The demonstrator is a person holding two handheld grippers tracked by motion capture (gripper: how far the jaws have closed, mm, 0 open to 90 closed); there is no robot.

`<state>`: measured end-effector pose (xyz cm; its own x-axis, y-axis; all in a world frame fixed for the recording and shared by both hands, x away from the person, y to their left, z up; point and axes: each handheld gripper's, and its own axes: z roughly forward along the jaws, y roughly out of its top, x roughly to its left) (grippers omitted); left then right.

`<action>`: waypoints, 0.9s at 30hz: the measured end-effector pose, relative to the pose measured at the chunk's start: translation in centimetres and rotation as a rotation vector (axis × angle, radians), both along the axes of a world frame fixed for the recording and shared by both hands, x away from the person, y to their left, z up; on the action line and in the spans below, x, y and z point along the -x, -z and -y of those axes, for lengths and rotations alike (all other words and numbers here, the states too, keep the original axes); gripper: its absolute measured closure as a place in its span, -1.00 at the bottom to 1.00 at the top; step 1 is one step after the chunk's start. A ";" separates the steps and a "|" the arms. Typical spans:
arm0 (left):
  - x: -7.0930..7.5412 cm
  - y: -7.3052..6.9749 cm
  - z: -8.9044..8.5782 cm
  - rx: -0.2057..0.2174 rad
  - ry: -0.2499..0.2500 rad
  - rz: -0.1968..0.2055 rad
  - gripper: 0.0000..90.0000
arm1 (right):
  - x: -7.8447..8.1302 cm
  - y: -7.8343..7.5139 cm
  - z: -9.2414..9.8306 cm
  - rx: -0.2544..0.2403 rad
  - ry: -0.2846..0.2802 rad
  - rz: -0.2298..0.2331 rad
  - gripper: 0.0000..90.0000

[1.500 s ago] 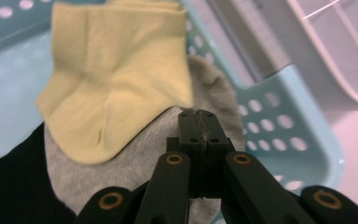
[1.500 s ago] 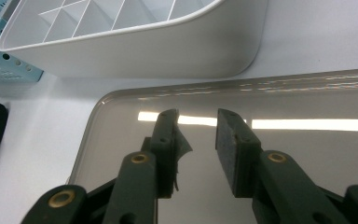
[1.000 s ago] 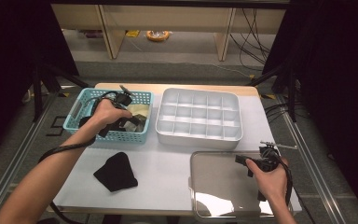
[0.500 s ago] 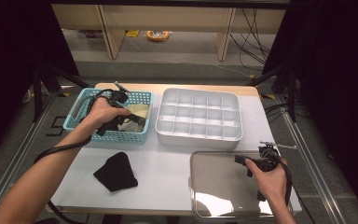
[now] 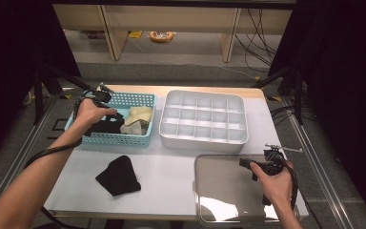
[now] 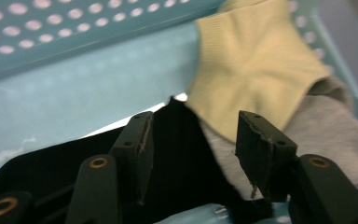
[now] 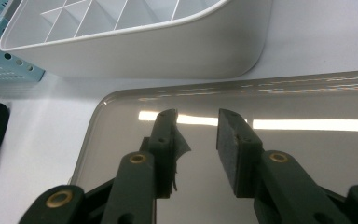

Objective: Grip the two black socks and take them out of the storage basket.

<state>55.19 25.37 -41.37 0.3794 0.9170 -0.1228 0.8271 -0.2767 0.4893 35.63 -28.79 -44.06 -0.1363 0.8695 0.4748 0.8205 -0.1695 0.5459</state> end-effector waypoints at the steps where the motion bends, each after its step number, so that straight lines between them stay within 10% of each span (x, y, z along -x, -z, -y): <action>1: -0.1 0.1 -0.3 0.000 -0.004 -0.005 0.01 | 0.0 0.0 0.0 0.003 -0.001 0.006 0.52; 17: -1.5 1.4 0.0 -0.007 -0.013 -0.032 -0.01 | -0.1 0.2 0.3 0.035 -0.015 0.033 0.51; 19: -1.8 1.6 -0.1 -0.010 -0.018 -0.032 0.00 | 0.2 -0.3 -0.1 -0.027 0.031 -0.045 0.51; 20: -1.8 1.7 -0.1 -0.012 -0.020 -0.033 0.00 | 0.0 0.1 0.4 0.034 -0.012 0.030 0.51; 27: -2.1 1.8 0.1 -0.010 -0.027 -0.038 -0.01 | 0.0 0.1 0.5 0.031 -0.012 0.031 0.51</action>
